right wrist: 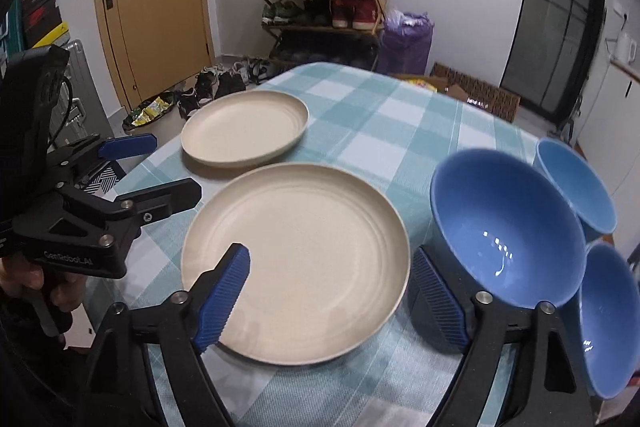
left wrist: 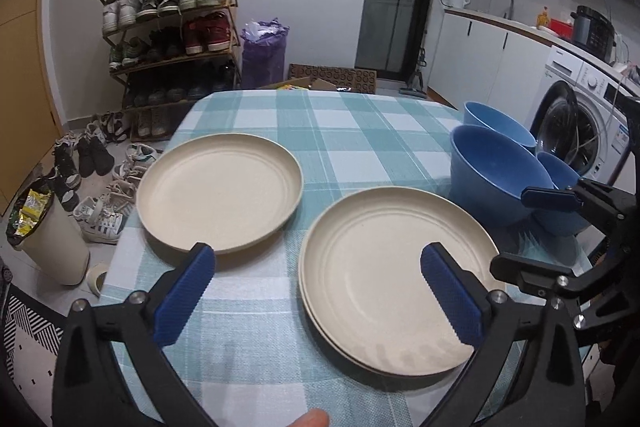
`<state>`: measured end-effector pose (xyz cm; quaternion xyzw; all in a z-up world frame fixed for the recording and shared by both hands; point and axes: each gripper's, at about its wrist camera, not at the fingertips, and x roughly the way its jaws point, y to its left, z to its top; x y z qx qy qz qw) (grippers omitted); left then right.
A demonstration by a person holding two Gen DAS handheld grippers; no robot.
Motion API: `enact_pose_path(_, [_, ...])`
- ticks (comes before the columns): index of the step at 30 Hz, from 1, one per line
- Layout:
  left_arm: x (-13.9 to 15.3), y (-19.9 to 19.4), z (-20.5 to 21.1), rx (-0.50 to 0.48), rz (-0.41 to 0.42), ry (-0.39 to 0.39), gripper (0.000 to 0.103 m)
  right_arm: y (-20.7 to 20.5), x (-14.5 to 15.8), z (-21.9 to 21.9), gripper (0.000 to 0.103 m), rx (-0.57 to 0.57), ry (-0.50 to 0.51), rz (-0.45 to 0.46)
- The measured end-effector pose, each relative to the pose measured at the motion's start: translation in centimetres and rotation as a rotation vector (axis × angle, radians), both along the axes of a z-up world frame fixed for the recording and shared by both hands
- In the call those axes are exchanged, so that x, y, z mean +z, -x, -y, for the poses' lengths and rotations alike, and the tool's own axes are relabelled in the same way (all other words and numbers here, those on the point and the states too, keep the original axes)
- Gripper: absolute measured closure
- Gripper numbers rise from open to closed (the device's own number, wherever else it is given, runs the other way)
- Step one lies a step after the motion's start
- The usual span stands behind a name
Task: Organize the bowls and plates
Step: 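Open both grippers and release the stacked plate, then move both grippers toward the remaining cream plate beside the stack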
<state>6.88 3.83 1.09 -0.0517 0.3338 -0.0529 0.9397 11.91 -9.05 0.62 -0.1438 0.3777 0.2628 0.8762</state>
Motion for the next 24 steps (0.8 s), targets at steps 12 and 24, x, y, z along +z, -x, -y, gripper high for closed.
enact_pose_path(12, [1.5, 0.1, -3.7, 0.146, 0.043, 0.044, 0.000, -1.1, 3.2, -0.4, 0.001, -0.058, -0.114, 0.022])
enact_pose_path(24, [3.1, -1.0, -5.8, 0.219, 0.092, 0.016, 0.000, -2.8, 5.9, -1.1, 0.001, -0.058, -0.184, 0.024])
